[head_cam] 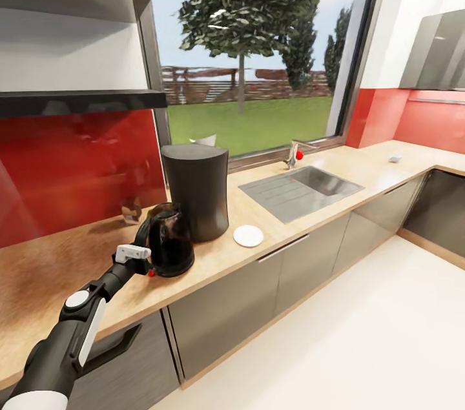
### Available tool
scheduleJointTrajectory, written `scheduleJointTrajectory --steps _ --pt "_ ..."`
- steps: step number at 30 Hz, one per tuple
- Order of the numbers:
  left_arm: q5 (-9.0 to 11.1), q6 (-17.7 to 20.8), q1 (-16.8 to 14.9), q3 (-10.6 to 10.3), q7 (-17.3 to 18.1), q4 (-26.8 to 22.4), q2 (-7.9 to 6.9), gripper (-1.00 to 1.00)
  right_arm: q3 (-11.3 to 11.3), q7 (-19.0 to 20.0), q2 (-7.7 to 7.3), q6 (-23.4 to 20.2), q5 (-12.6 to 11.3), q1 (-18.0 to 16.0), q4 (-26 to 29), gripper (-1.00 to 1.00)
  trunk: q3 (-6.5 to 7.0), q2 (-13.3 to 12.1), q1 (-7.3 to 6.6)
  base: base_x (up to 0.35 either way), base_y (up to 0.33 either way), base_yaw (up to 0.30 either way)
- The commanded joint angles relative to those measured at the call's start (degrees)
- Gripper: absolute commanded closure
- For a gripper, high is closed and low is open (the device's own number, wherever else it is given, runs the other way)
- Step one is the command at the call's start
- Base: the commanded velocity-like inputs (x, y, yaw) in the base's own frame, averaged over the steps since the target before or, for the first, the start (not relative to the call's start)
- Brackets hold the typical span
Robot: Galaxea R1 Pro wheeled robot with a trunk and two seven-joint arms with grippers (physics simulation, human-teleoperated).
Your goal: Set up a coffee station on the kitchen countertop: keep the coffee maker on the countertop, move the bottle of coffee from the kitchen shelf to the counter next to the coffee maker, place a paper coffee filter on top of the coffee maker, put the saucer next to the coffee maker with the coffee cup on the saucer, and place the electric kettle next to the coffee maker.
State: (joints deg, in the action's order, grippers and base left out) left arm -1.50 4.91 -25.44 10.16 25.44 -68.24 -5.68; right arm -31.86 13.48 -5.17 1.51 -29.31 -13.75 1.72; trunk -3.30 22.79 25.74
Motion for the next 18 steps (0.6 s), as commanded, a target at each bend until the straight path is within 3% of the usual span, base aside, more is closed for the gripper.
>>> scheduleJointTrajectory --steps 1,14,18 --pt "-0.24 0.37 -0.05 0.12 0.4 -0.04 0.02 1.0 -0.48 0.23 -0.02 0.16 -0.57 -0.05 -0.05 -1.0 -0.13 0.13 0.04 0.013 0.0 0.0" --pt "-0.26 -0.08 1.28 0.05 0.41 0.2 0.05 1.0 -0.55 0.21 -0.02 0.18 -0.57 -0.05 -0.05 -1.0 -0.13 0.13 0.04 0.002 0.0 0.0" --pt "-0.34 -0.51 1.35 0.04 0.4 2.35 0.05 1.0 -0.55 0.23 -0.02 0.17 -0.57 -0.05 -0.05 -1.0 -0.13 0.13 0.04 0.0 0.0 0.0"
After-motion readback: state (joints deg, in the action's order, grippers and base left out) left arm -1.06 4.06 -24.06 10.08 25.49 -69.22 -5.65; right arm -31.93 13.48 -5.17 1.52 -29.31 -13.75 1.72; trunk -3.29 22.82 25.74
